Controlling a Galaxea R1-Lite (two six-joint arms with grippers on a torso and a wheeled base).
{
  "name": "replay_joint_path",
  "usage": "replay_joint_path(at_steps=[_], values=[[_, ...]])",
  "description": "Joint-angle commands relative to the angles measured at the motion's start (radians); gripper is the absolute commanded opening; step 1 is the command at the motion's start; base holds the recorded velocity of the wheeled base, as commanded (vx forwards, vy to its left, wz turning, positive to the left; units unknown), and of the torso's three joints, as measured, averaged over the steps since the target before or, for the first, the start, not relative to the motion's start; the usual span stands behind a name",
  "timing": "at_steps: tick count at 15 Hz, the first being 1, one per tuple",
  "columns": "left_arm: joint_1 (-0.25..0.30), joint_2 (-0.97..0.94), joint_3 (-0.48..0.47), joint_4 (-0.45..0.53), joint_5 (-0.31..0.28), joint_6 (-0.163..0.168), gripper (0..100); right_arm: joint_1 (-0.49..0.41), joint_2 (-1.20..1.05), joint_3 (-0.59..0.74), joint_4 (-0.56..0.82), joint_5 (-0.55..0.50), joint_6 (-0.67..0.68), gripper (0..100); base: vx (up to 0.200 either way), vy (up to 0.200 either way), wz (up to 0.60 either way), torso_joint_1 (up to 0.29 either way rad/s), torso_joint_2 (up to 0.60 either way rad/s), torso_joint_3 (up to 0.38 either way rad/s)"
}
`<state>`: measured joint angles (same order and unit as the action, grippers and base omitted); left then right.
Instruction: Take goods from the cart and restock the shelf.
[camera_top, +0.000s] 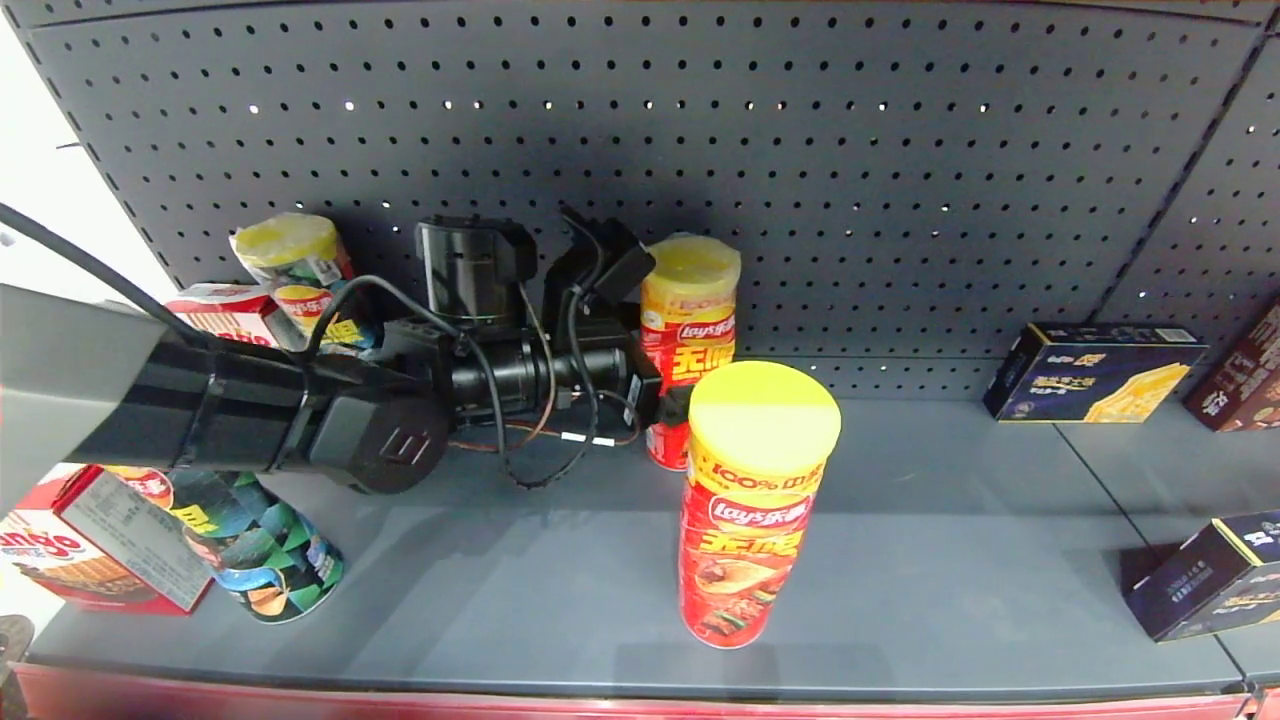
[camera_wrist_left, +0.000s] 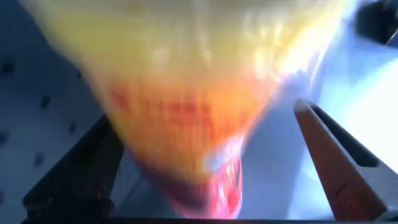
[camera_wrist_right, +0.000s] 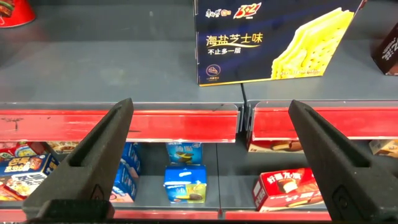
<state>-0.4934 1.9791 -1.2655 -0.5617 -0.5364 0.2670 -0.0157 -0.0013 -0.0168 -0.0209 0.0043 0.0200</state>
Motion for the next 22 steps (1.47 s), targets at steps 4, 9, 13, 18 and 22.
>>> replay_joint_path(at_steps=[4,9,13,18,22], values=[[-0.002,-0.140,0.187,-0.086,0.092,-0.003,100,0.000,0.001,0.000,-0.001,0.000,0.000,100,0.000,0.000,0.00,0.000,0.00,0.000],[0.009,-0.218,0.319,-0.144,0.204,-0.002,100,0.000,0.001,0.000,-0.001,0.000,0.000,100,0.000,0.000,0.00,0.000,0.00,0.000],[0.022,-0.215,0.325,-0.141,0.260,0.001,100,0.000,0.001,0.000,-0.001,0.000,0.000,100,0.000,0.000,0.00,0.000,0.00,0.000],[0.024,-0.177,0.308,-0.138,0.297,0.023,100,0.000,0.001,0.000,-0.001,0.000,0.000,100,0.000,0.000,0.00,0.000,0.00,0.000],[0.024,-0.146,0.279,-0.136,0.331,0.024,100,0.000,0.001,0.000,-0.001,0.000,0.000,100,0.000,0.000,0.00,0.000,0.00,0.000]])
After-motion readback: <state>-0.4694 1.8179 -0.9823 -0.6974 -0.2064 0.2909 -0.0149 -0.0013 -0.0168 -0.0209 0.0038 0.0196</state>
